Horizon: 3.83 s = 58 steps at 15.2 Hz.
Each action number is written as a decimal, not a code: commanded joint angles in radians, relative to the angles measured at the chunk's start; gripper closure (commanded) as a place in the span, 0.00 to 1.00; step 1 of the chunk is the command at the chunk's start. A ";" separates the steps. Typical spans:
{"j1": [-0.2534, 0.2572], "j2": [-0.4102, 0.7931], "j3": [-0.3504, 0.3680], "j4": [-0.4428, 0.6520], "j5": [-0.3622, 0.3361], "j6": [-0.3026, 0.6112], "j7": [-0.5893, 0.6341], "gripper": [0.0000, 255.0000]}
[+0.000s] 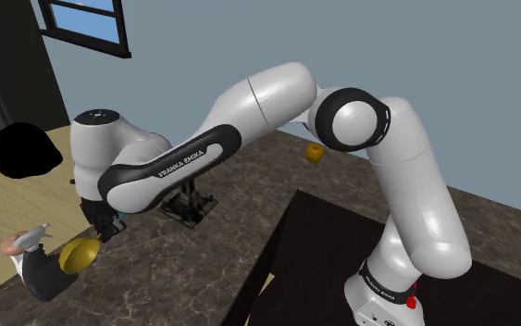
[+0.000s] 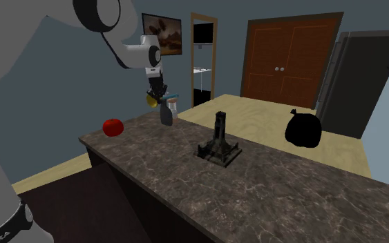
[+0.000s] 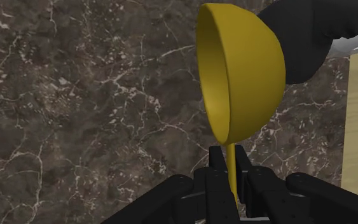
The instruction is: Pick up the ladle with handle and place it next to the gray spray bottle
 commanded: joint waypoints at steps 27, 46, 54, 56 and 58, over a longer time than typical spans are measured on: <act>0.053 0.242 -0.082 0.026 -0.078 0.219 0.045 1.00; 0.076 0.350 -0.110 0.087 -0.095 0.270 0.052 0.00; 0.045 0.220 -0.084 -0.022 -0.083 0.244 0.053 0.00; 0.045 0.220 -0.084 -0.022 -0.083 0.244 0.053 0.00; 0.045 0.220 -0.084 -0.022 -0.083 0.244 0.053 0.00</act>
